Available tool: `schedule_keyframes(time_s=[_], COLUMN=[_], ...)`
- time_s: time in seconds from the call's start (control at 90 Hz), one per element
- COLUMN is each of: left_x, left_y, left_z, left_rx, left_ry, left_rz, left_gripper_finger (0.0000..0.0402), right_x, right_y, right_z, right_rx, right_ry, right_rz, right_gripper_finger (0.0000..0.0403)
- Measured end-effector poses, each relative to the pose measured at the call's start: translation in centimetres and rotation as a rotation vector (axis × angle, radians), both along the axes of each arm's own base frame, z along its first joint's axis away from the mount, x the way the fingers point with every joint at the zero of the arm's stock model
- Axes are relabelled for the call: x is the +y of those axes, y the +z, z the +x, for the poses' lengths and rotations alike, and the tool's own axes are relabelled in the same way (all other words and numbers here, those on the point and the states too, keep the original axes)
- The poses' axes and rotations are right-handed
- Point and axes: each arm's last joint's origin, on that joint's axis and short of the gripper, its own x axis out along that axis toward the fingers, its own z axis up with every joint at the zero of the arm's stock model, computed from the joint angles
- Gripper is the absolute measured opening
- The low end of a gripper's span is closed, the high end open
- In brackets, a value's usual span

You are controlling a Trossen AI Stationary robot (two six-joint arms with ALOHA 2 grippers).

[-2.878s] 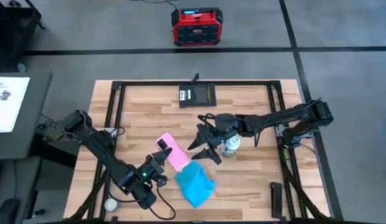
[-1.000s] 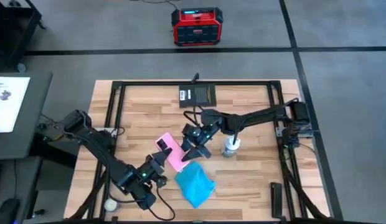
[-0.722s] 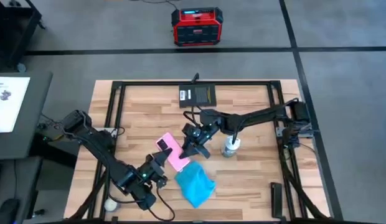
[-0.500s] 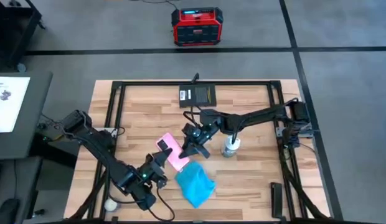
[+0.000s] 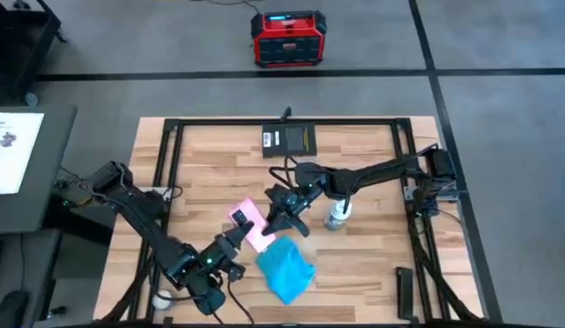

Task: Apply microfiber cloth
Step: Spray the back of the cellphone with the spray bottle

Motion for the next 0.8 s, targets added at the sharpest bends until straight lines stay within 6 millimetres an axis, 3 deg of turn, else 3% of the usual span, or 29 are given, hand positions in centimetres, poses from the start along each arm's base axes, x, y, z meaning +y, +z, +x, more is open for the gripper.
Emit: schedule_keyframes(time_s=[0.156, 0.411, 0.8], left_x=[0.0, -0.2, -1.1], left_y=[0.0, 0.2, 3.7], left_z=[0.0, -0.1, 0.1], left_rx=[-0.007, -0.01, -0.068], left_ry=[0.004, 0.002, -0.013], left_rz=[0.0, 0.008, -0.058], left_gripper_finger=[0.0131, 0.0135, 0.0137], right_x=[-0.1, -0.1, -0.4], right_y=[0.1, 0.4, 1.9], right_z=[0.0, -0.1, -0.7], right_rx=[-0.01, -0.021, -0.077], right_ry=[-0.007, -0.022, -0.034], right_rz=[0.0, -0.014, -0.044], right_gripper_finger=[0.0017, 0.0016, 0.0016])
